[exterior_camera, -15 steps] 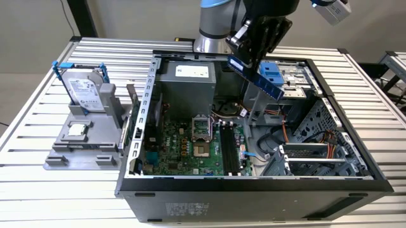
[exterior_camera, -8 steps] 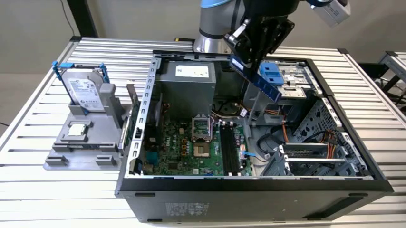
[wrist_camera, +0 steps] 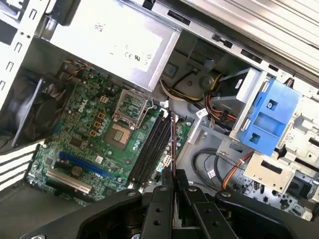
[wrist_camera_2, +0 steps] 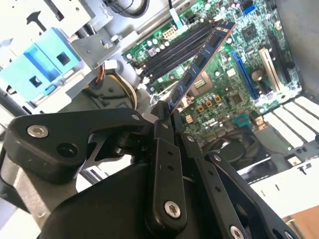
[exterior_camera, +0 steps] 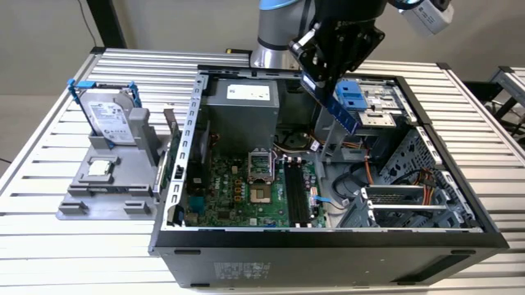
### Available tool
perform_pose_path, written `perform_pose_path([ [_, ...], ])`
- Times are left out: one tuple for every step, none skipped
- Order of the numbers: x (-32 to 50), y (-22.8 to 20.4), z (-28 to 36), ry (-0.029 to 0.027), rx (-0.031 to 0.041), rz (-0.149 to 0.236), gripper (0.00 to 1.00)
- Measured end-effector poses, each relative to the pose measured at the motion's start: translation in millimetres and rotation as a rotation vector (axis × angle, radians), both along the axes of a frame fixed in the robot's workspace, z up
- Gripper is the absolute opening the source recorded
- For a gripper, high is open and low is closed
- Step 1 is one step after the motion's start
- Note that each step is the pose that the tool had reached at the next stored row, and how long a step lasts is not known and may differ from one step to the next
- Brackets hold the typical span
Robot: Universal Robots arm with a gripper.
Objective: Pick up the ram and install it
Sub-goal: 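Insert the ram into the slot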
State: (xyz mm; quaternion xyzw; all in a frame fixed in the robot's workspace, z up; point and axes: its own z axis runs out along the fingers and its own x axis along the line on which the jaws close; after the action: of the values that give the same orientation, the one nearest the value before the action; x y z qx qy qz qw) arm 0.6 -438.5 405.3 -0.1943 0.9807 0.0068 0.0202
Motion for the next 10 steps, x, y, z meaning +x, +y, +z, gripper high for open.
perform_pose_path([
  [0.0, 0.0, 0.0, 0.0, 0.0, -0.016, 0.0],
  [0.0, 0.0, 0.0, 0.0, 0.0, -0.033, 0.0],
  [0.0, 0.0, 0.0, 0.0, 0.0, -0.048, 0.0],
  [0.0, 0.0, 0.0, 0.0, 0.0, -0.063, 0.0],
  [0.0, 0.0, 0.0, 0.0, 0.0, -0.078, 0.0],
  [0.0, 0.0, 0.0, 0.0, 0.0, -0.094, 0.0],
  [0.0, 0.0, 0.0, 0.0, 0.0, -0.108, 0.0],
  [0.0, 0.0, 0.0, 0.0, 0.0, -0.123, 0.0],
  [0.0, 0.0, 0.0, 0.0, 0.0, -0.137, 0.0],
  [0.0, 0.0, 0.0, 0.0, 0.0, -0.152, 0.0],
])
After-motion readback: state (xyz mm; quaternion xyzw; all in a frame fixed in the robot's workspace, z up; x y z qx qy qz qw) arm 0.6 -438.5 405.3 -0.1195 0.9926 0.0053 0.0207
